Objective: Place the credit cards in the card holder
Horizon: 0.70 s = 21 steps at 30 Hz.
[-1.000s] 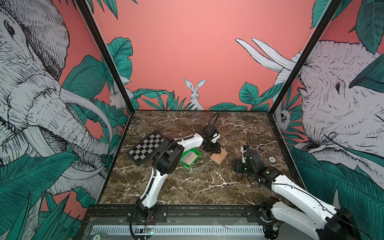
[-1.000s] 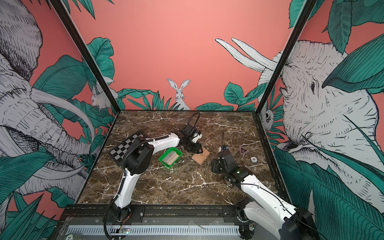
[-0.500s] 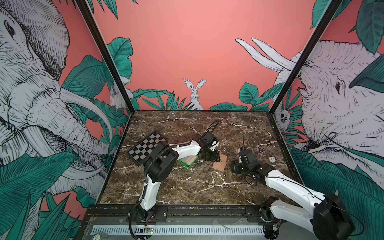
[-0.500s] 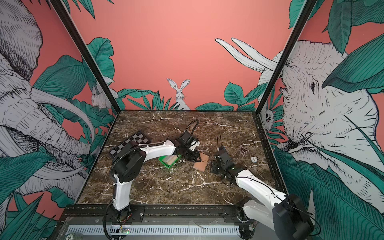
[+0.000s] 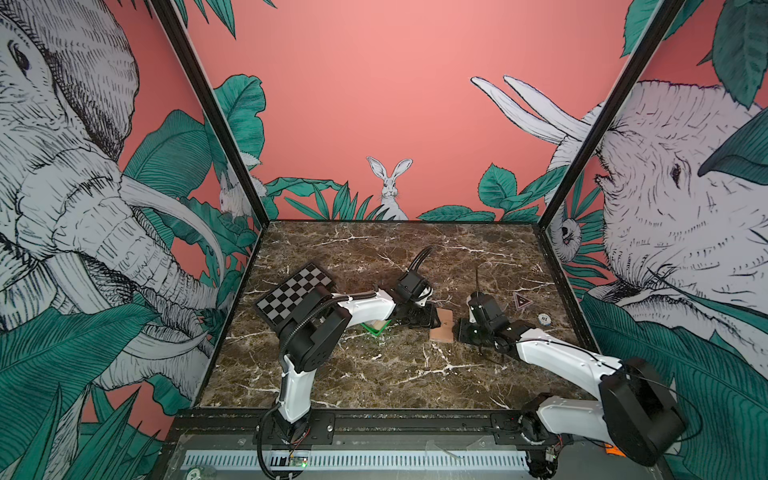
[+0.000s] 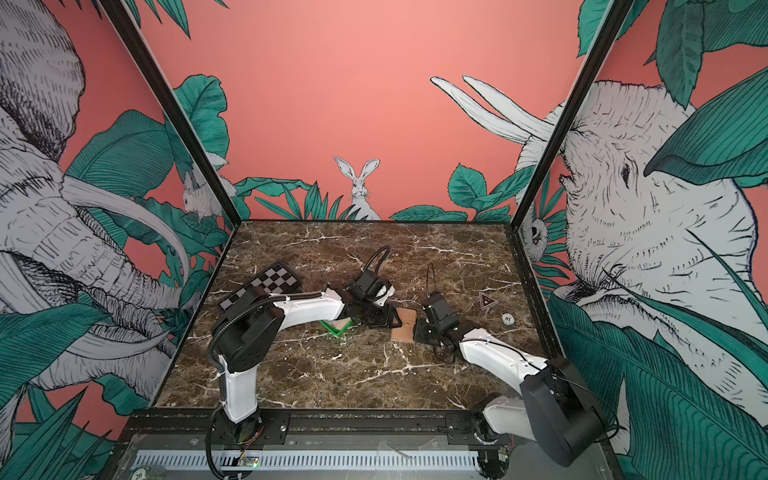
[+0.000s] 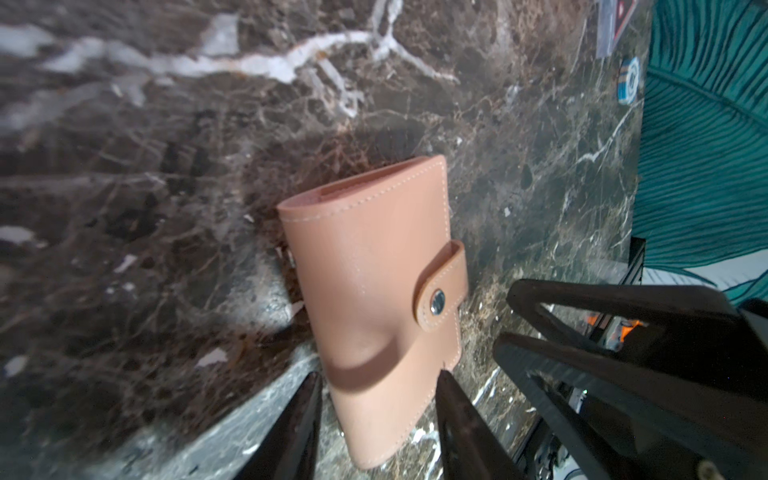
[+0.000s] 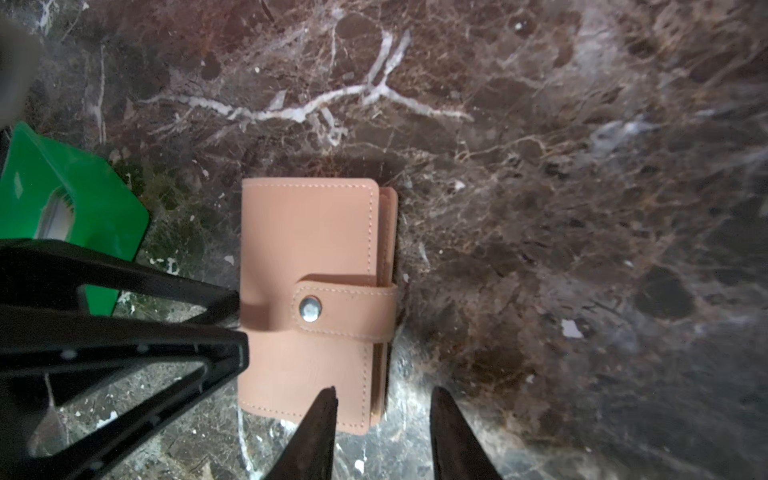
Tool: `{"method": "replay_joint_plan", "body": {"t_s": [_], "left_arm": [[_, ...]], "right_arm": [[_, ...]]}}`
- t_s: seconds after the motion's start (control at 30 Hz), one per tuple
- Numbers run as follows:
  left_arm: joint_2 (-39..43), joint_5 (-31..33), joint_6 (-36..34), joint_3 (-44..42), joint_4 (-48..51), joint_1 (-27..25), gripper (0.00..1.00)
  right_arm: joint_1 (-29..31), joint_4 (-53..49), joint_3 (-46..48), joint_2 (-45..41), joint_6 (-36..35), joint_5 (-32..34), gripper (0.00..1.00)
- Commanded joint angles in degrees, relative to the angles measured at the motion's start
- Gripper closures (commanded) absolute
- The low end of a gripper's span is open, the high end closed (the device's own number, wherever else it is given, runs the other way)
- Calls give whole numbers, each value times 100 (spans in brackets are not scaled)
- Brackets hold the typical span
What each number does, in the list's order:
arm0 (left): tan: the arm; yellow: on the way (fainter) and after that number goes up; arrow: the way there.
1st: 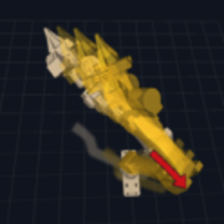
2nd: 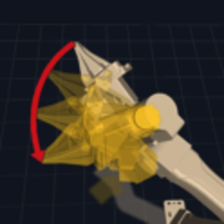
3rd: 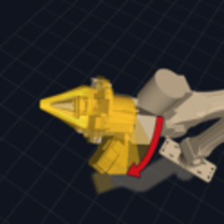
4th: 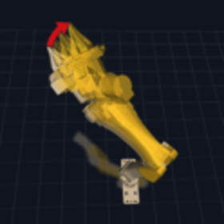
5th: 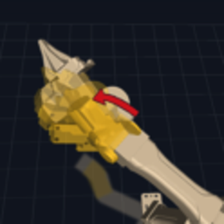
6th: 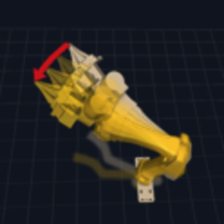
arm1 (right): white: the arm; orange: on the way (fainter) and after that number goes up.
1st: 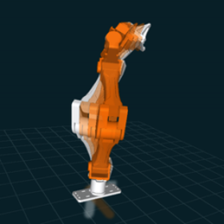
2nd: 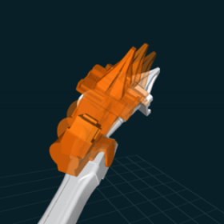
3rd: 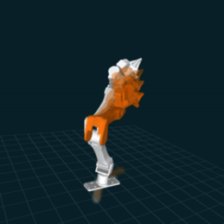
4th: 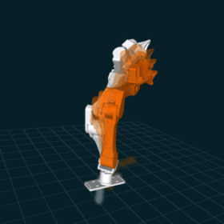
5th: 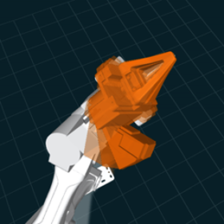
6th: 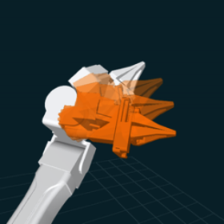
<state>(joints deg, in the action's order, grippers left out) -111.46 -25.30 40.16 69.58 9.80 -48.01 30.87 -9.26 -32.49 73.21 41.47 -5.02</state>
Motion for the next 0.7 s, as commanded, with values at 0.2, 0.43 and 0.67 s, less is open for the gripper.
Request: {"method": "replay_joint_plan", "body": {"t_s": [0.2,0.43,0.67], "left_arm": [[166,-228,397,-234,-619,104,52],[-7,-445,487,-228,-830,110,50],[-141,-775,526,-217,-1039,109,48]], "right_arm": [[-59,394,-133,529,-59,-240,72],[-64,335,10,633,-68,-202,78],[-57,192,93,702,-97,-70,81]]}}
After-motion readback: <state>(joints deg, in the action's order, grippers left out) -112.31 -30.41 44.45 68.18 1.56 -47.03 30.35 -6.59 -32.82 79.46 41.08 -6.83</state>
